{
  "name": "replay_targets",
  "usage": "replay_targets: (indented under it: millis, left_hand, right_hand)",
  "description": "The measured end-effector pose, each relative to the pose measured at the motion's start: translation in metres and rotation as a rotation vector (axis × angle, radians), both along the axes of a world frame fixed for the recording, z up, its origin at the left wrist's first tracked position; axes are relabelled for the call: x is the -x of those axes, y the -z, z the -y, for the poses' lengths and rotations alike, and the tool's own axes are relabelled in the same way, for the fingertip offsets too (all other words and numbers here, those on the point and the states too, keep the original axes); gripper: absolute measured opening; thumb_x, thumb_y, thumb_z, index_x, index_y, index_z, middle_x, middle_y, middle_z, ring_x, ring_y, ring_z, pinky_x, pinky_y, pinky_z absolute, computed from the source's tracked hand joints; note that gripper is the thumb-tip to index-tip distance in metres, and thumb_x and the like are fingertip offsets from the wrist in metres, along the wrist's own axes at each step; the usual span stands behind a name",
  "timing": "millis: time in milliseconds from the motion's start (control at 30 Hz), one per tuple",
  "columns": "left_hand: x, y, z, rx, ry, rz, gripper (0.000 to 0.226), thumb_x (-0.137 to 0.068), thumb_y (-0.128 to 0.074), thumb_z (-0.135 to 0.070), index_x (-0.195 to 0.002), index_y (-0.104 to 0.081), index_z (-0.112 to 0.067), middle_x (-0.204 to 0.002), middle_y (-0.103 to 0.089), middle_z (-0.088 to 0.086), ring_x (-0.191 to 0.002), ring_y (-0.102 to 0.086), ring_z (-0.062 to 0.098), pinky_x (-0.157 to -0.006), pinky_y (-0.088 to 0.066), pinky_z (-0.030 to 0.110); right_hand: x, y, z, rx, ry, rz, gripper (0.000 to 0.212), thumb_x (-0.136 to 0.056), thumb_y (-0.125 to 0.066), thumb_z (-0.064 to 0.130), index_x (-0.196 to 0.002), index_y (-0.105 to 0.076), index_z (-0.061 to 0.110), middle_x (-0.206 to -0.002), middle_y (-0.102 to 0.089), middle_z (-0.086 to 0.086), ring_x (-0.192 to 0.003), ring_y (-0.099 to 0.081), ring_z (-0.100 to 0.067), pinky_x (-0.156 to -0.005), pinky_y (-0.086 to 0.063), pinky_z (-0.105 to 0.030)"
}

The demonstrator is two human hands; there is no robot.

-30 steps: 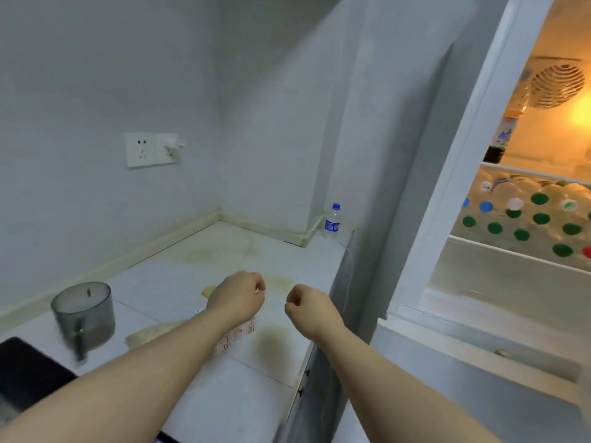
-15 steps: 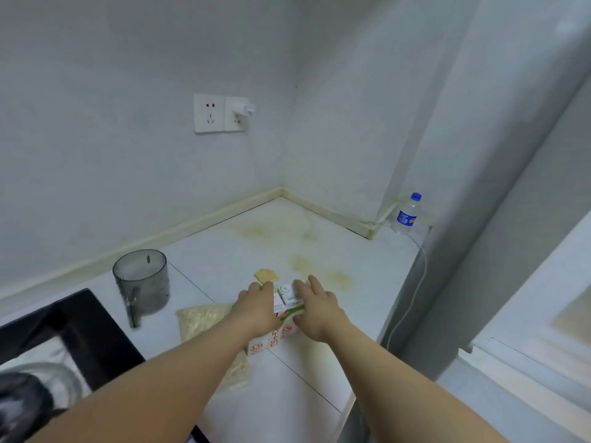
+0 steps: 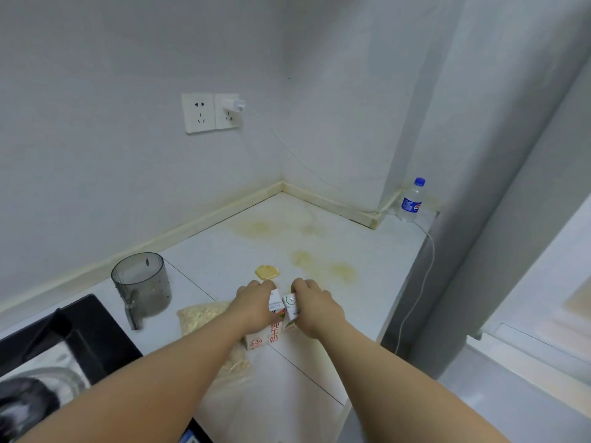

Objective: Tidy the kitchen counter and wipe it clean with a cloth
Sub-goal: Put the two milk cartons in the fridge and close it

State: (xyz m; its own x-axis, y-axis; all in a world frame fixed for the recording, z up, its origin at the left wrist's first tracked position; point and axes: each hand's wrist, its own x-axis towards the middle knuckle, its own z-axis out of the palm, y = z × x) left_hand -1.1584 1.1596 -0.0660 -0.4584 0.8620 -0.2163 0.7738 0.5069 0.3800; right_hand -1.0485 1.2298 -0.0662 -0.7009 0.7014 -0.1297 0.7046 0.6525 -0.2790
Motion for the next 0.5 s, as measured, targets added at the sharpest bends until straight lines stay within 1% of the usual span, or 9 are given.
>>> replay_targets:
  millis: [100, 200, 300, 433, 500]
  left_hand:
    - [-0.002, -0.003, -0.003, 0.012, 0.034, -0.007, 0.057, -0.085, -0.064, -0.034, -0.134, -0.04, -0.018, -0.128, -0.045, 0.012, -0.12, -0.043, 0.03, -0.093, -0.037, 0.031]
    - [-0.009, -0.011, -0.009, -0.008, 0.077, 0.006, 0.054, -0.083, -0.067, -0.033, -0.13, -0.045, -0.019, -0.125, -0.047, 0.009, -0.118, -0.045, 0.028, -0.093, -0.04, 0.032]
    - [-0.021, -0.028, -0.023, -0.068, 0.135, -0.015, 0.052, -0.083, -0.067, -0.031, -0.129, -0.046, -0.019, -0.123, -0.046, 0.009, -0.118, -0.046, 0.027, -0.094, -0.041, 0.033]
    - [-0.048, -0.062, -0.048, -0.192, 0.219, -0.053, 0.048, -0.086, -0.065, -0.028, -0.129, -0.047, -0.02, -0.122, -0.046, 0.008, -0.117, -0.044, 0.026, -0.093, -0.039, 0.032]
    - [-0.061, -0.078, -0.059, -0.253, 0.266, -0.049, 0.046, -0.084, -0.066, -0.028, -0.126, -0.048, -0.02, -0.12, -0.048, 0.006, -0.115, -0.044, 0.024, -0.09, -0.038, 0.031]
  right_hand:
    - [-0.013, -0.001, -0.004, 0.022, -0.025, -0.039, 0.03, -0.088, -0.05, 0.013, -0.117, -0.041, 0.013, -0.12, -0.046, -0.01, -0.106, -0.052, -0.032, -0.072, -0.035, -0.03]
    - [-0.03, -0.015, -0.014, 0.041, -0.027, -0.039, 0.034, -0.087, -0.053, 0.015, -0.119, -0.041, 0.011, -0.118, -0.048, -0.013, -0.107, -0.053, -0.032, -0.074, -0.037, -0.031]
    - [-0.05, -0.035, -0.025, 0.029, 0.014, -0.106, 0.036, -0.086, -0.057, 0.017, -0.118, -0.043, 0.011, -0.117, -0.049, -0.012, -0.105, -0.053, -0.031, -0.074, -0.037, -0.031]
    - [-0.083, -0.067, -0.043, -0.044, 0.061, -0.171, 0.039, -0.083, -0.062, 0.022, -0.117, -0.045, 0.017, -0.116, -0.049, -0.007, -0.102, -0.054, -0.028, -0.083, -0.048, -0.039]
    - [-0.099, -0.085, -0.051, -0.08, 0.065, -0.205, 0.041, -0.082, -0.063, 0.022, -0.118, -0.045, 0.02, -0.116, -0.049, -0.005, -0.104, -0.052, -0.025, -0.086, -0.049, -0.04]
